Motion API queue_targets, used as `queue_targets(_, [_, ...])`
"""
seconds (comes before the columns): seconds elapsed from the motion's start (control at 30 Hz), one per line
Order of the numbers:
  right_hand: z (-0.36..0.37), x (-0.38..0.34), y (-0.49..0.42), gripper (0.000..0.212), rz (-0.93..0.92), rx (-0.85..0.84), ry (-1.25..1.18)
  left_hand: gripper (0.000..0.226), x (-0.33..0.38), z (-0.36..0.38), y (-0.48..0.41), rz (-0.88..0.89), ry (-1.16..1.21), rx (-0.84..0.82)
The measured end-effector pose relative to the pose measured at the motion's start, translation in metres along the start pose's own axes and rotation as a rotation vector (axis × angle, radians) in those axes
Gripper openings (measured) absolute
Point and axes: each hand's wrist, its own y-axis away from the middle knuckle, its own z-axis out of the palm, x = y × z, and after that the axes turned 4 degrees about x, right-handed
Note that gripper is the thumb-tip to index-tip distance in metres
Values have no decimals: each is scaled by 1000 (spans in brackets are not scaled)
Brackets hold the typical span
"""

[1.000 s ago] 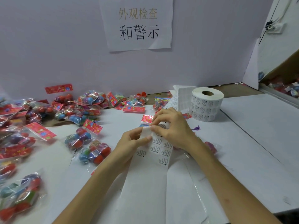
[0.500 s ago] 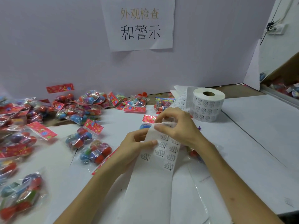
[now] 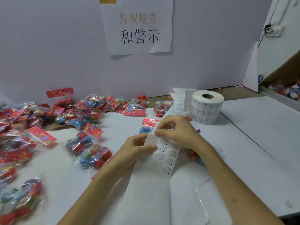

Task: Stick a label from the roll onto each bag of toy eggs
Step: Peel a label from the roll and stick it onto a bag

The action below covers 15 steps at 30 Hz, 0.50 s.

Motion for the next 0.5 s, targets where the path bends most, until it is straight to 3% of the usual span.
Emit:
queue_targets(0.23, [-6, 8, -3, 7, 31, 107, 31, 36, -5, 2, -1, -32, -7, -125])
queue_targets(0.5, [-6, 4, 0, 12, -23, -82, 62, 29, -3, 0, -1, 38, -54, -36])
